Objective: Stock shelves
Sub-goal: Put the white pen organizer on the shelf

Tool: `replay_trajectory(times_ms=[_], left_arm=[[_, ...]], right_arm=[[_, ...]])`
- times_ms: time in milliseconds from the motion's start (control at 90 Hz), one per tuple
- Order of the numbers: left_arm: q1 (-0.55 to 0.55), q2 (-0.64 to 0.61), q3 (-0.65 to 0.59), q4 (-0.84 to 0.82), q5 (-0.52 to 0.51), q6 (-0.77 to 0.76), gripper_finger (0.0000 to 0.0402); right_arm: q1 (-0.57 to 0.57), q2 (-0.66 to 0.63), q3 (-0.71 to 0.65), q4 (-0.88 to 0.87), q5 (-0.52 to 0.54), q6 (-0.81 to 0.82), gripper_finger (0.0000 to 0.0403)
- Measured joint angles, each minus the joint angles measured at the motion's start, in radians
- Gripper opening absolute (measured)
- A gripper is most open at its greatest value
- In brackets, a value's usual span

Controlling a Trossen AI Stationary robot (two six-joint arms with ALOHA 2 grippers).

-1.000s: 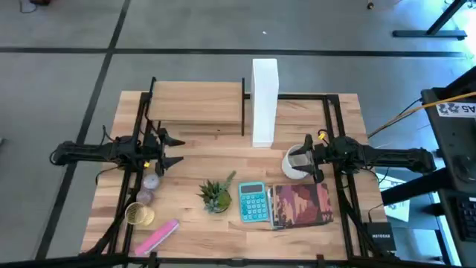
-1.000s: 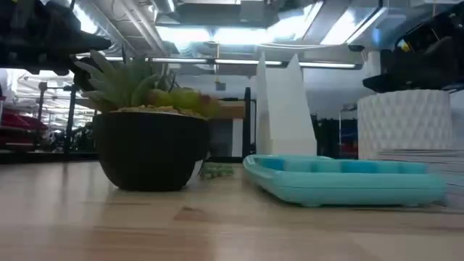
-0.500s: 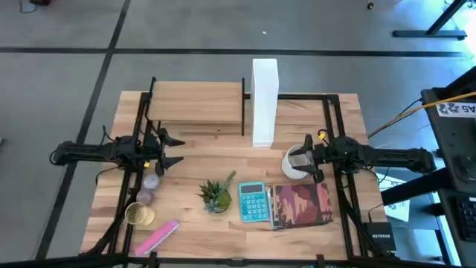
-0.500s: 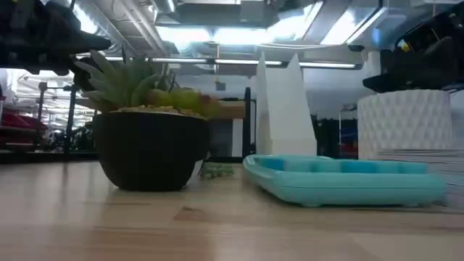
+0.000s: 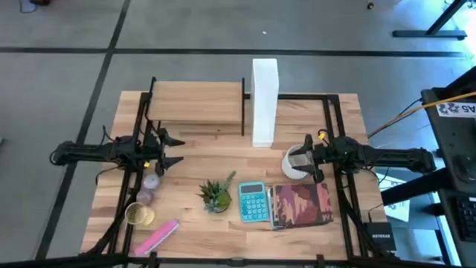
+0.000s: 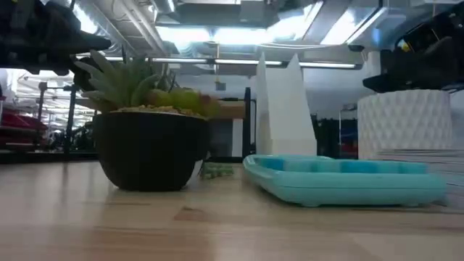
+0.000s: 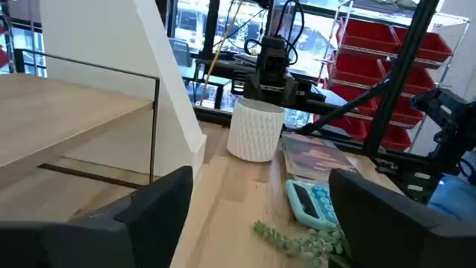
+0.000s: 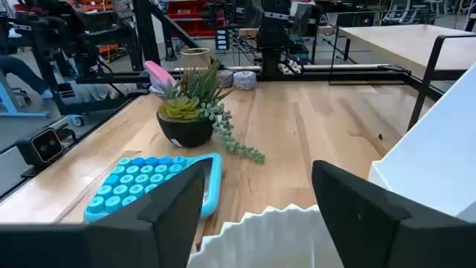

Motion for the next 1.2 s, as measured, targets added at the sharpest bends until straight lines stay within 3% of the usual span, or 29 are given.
replay_trajectory(times_ms=[167,344,544,811,1022,1200], left_arm=[[0.000,0.000,0.000,0.000,0.000,0.000,0.0298],[0.000,0.000,0.000,0.000,0.000,0.000,0.0298],[0.000,0.000,0.000,0.000,0.000,0.000,0.0298],[0.000,0.000,0.000,0.000,0.000,0.000,0.0298],[0.000,0.001,0.000,0.000,0.000,0.000,0.0298],[0.000,0.001,0.000,0.000,0.000,0.000,0.0298]], right_arm=[[0.000,0.000,0.000,0.032,0.003,0.012,0.0236],[0.001,0.014,0.005,0.299,-0.057,0.191,0.0238],[0.001,0.059,0.160,0.366,-0.099,0.235,0.0271],[0.003,0.431,0.438,0.359,-0.458,0.086,0.0299],[0.042,0.726,0.634,0.313,-0.556,0.095,0.0300],[0.046,0.907,0.820,0.057,-0.555,0.038,0.0300]])
